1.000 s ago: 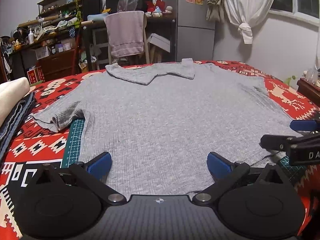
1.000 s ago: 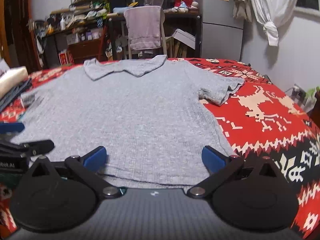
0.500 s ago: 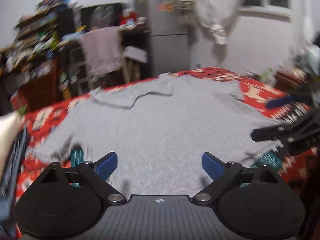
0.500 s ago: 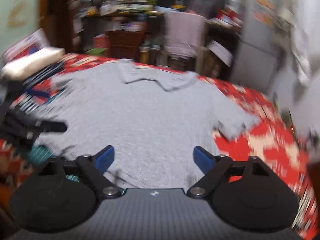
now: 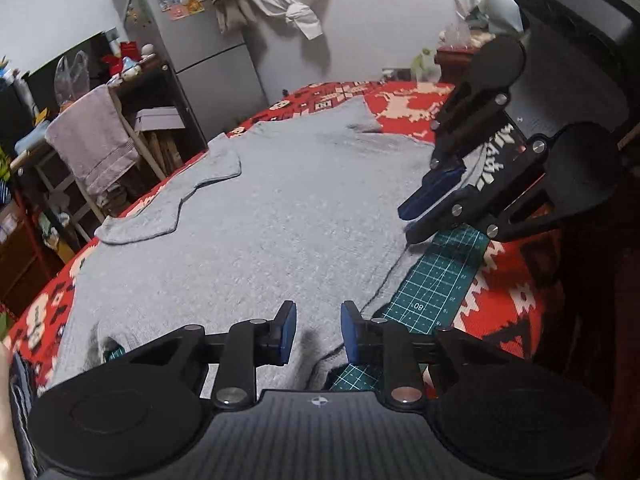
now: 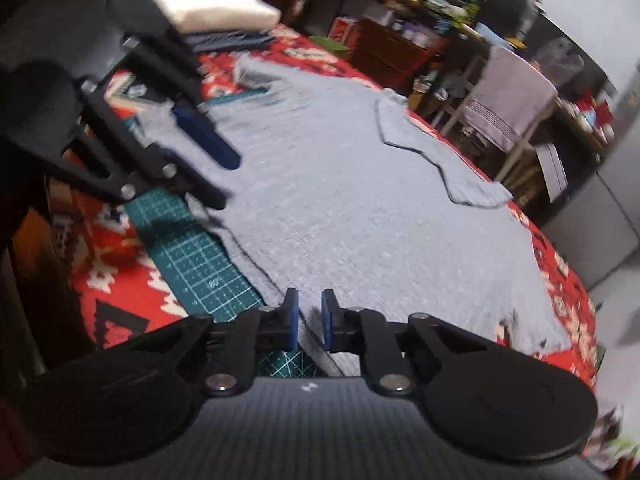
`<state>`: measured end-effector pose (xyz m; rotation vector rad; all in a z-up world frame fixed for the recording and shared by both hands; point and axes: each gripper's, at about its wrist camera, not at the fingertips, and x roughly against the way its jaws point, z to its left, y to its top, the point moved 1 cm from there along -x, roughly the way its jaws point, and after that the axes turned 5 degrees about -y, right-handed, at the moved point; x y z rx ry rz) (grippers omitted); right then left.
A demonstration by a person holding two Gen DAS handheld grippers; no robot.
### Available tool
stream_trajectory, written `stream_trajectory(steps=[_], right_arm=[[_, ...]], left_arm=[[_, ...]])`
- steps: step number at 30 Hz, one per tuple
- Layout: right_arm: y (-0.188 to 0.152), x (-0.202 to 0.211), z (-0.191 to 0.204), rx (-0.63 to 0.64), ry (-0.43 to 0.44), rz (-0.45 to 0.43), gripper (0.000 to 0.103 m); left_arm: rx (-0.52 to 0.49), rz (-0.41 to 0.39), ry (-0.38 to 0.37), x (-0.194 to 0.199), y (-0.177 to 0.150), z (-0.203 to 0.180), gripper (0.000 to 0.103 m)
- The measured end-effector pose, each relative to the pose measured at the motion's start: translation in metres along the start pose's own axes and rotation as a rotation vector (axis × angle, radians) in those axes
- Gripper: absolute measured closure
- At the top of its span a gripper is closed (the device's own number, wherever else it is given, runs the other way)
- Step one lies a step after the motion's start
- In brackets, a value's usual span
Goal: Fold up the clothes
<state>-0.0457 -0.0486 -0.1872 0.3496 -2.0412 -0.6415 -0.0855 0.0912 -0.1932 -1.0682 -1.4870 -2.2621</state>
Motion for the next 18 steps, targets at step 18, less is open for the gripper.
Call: stream_trajectory(steps=[18], right_arm=[[0.002,0.004,0.006,0.151,-0.009,-0.013,0.103]], left_arm=[[-0.174,0.029,-0.004,-0.008,0.004,-0.017,0.078]])
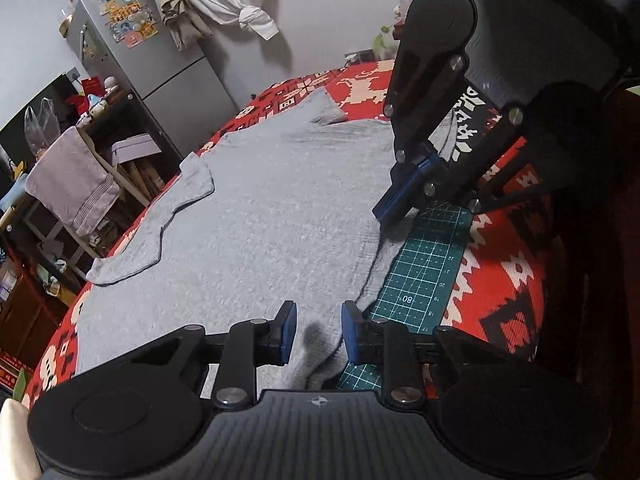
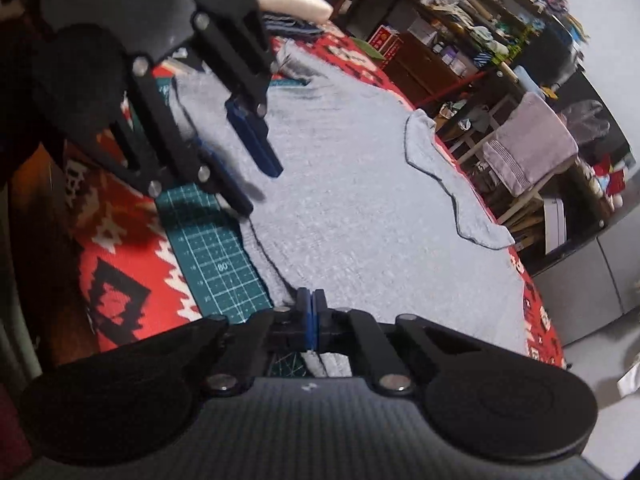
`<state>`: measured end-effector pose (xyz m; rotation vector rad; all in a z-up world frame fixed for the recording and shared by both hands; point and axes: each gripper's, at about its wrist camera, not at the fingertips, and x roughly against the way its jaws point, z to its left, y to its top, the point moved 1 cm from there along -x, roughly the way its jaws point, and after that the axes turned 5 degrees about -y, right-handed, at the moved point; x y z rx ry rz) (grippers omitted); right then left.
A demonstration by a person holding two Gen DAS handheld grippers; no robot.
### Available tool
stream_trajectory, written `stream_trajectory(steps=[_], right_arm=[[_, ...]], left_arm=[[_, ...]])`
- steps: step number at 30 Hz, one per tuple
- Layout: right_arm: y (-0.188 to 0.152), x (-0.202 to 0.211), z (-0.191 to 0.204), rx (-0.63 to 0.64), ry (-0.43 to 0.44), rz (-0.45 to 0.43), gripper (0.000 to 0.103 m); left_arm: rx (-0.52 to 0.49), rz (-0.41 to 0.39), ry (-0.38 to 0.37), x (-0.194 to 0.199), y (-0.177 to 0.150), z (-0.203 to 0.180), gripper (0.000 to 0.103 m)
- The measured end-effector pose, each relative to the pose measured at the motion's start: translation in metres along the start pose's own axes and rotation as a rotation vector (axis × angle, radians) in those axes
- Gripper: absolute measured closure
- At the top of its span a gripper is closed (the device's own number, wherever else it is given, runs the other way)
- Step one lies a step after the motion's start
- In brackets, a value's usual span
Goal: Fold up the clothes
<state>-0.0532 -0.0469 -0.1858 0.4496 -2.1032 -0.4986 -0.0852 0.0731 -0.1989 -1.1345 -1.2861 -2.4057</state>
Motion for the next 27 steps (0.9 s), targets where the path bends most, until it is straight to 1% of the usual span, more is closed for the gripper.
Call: stream_trajectory(steps=[4,10,13,18,22,23,24,27], right_arm=[[0.000,0.007,-0.011,-0.068,0.012,-0.006,0.103],[0.001,0.013,-0.018,-0.086,0.013,-0.014,0.103],[0.002,0.019,-0.020,-0.119,0.011,-0.026,0.103],[0.001,0.025,-0.020,-0.164,0.018,-0.031,0.103],[-0.001,0.027,-0.018,-0.165,0.013,-0.028,0.103],[-0.001,0.026,-0.018,-0.164,0.013,-0.027,0.103],[-0.001,0.024,-0.018,-0.163,0.013,-0.025,0.103],[-0.002,0.019,-0.015,-0.149,0.018,-0.020,0.103]], left_arm=[[-0.043,0.002,0.006,-0.004,0.002,-0.004,0.078],[-0.081,0.015,0.005,-0.007,0.004,-0.010,0.078],[-0.091,-0.004,0.002,-0.005,0.006,-0.012,0.078],[-0.107,-0.010,0.028,-0.009,0.010,-0.016,0.078],[-0.120,-0.009,0.040,-0.011,0.012,-0.017,0.079],[-0.125,-0.007,0.042,-0.012,0.012,-0.018,0.085],[-0.128,-0.006,0.033,-0.012,0.011,-0.018,0.094],[-0.127,-0.009,0.027,-0.011,0.009,-0.017,0.100]])
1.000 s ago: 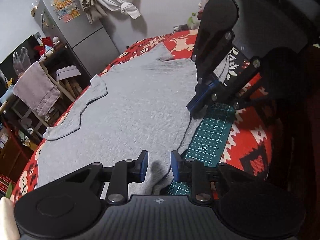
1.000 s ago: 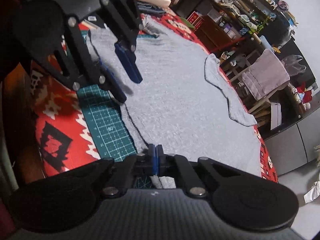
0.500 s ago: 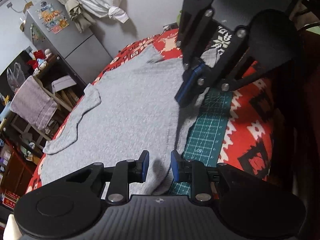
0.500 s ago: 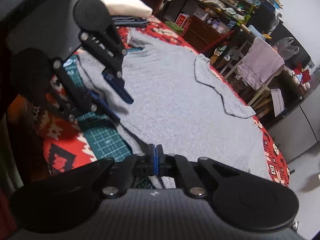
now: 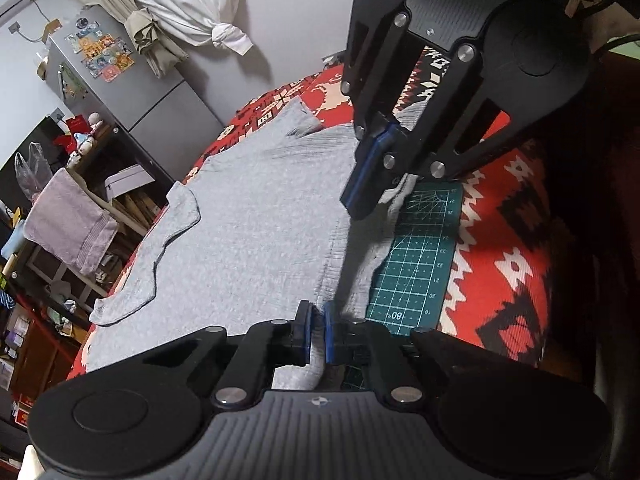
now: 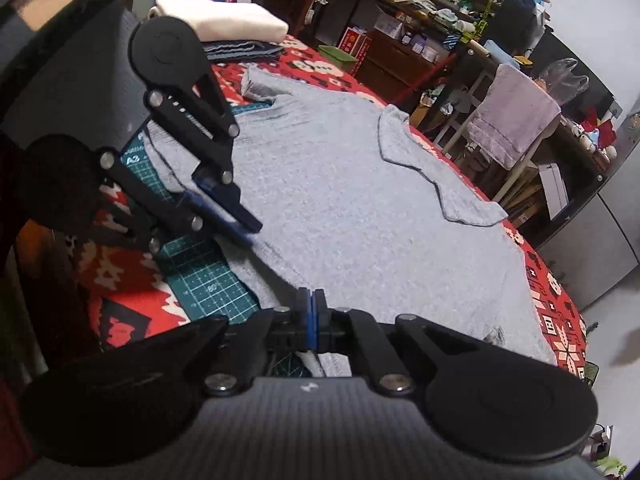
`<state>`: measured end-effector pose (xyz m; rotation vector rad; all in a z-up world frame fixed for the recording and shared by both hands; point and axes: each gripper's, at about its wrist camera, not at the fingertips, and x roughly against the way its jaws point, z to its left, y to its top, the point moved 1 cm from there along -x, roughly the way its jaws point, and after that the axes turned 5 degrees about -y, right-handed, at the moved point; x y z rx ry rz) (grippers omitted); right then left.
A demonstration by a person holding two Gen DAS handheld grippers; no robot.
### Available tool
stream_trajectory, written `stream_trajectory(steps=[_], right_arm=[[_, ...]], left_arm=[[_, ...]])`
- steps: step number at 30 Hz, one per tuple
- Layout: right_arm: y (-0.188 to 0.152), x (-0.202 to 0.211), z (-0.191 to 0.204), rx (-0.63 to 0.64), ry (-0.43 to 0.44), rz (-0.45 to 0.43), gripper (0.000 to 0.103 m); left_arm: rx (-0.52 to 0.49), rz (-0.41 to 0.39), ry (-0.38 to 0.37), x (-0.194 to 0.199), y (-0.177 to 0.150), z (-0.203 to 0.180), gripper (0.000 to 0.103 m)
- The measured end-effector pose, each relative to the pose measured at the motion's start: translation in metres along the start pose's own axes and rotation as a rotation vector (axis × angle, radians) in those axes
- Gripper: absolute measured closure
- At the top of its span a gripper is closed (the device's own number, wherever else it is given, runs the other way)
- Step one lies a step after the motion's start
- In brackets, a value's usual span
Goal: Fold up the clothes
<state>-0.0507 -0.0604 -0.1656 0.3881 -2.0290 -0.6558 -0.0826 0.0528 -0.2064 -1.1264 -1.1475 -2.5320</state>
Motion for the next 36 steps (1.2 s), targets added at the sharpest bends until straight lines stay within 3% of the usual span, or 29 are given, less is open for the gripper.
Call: stream_trajectory(steps=[8,12,16,18,19,36], right_arm=[[-0.004,-0.012,0.015,0.081,-0.024,0.011,0.102],[-0.004,-0.016,0.022,0.120,-0.045,0.010,0.090],[-0.003,-0.023,0.025,0.131,-0.068,0.015,0.087],[-0.003,-0.026,0.026,0.143,-0.063,0.021,0.089],[-0.002,-0.027,0.027,0.146,-0.056,0.024,0.102],[-0.004,-0.021,0.025,0.168,0.033,0.048,0.101]], left_arm=[[0.049,-0.051,0.005,0.010,0.002,0.010,0.100],[0.069,-0.059,0.003,0.011,0.002,0.013,0.101],[0.076,-0.062,0.002,0.012,0.002,0.014,0.101],[0.079,-0.063,0.001,0.012,0.002,0.014,0.101],[0.079,-0.062,-0.002,0.012,0.002,0.014,0.101],[0.138,0.016,-0.129,0.003,-0.010,0.010,0.101]])
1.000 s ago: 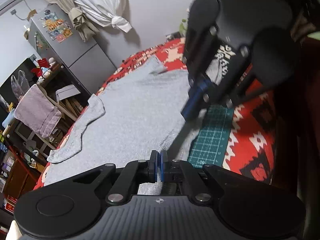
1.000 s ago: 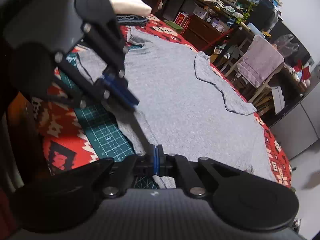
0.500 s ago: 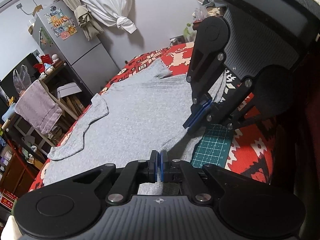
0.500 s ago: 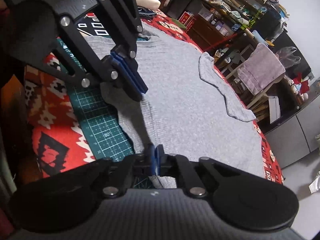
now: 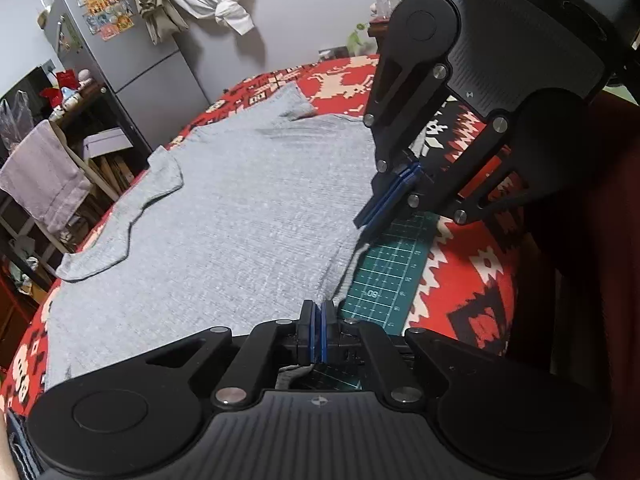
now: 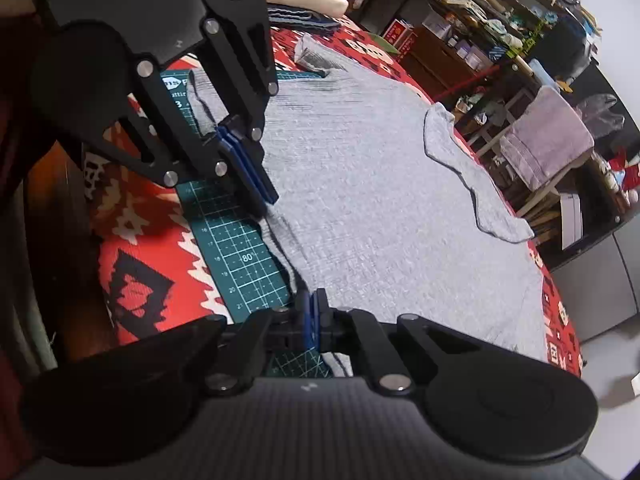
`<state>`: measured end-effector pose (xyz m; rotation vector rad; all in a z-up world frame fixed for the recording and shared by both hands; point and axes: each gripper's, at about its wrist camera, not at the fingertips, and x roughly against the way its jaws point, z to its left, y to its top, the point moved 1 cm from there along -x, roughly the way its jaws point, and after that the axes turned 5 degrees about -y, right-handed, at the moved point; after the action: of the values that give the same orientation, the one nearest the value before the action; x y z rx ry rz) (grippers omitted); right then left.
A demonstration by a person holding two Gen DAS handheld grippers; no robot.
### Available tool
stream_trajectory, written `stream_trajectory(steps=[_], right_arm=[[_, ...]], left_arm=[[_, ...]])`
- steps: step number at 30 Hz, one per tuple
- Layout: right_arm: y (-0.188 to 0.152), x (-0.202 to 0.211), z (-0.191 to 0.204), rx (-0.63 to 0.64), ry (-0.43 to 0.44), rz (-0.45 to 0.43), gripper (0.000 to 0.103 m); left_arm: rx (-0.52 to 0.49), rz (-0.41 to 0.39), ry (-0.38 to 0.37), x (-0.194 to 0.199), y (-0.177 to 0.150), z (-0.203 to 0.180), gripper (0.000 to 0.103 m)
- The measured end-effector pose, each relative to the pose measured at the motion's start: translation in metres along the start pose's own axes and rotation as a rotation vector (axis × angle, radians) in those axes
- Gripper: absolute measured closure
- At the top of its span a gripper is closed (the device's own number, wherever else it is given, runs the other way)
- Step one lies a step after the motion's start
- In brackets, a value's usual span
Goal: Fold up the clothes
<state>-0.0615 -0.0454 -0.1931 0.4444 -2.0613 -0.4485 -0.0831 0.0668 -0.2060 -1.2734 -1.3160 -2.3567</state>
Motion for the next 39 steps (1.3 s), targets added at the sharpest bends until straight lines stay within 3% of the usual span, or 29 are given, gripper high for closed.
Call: stream_trajectory(steps=[14,18,25,33,35,39], right_arm=[[-0.004,0.013,-0.010,-0.072,0.022,-0.018,0.100],[-0.004,0.013,-0.024,-0.178,0.016,-0.041,0.094],[-0.017,-0.009,-0.047,-0.423,0.083,0.003,0.093],[-0.029,-0.002,-0.048,-0.537,0.109,0.020,0.094],[-0.033,0.002,-0.050,-0.574,0.120,0.015,0.094],[-0.047,0.020,-0.076,-0.739,0.063,-0.046,0.094]], left_arm=[[0.067,-0.037,-0.044,0.015,0.000,0.000,0.090],[0.091,-0.082,-0.015,0.019,0.005,0.005,0.074],[0.148,-0.063,-0.037,-0.001,0.013,0.010,0.074],[0.271,-0.066,-0.086,-0.003,-0.002,0.012,0.095],[0.273,-0.069,-0.082,-0.002,-0.003,0.009,0.095],[0.274,-0.069,-0.081,0.001,-0.004,0.005,0.096]])
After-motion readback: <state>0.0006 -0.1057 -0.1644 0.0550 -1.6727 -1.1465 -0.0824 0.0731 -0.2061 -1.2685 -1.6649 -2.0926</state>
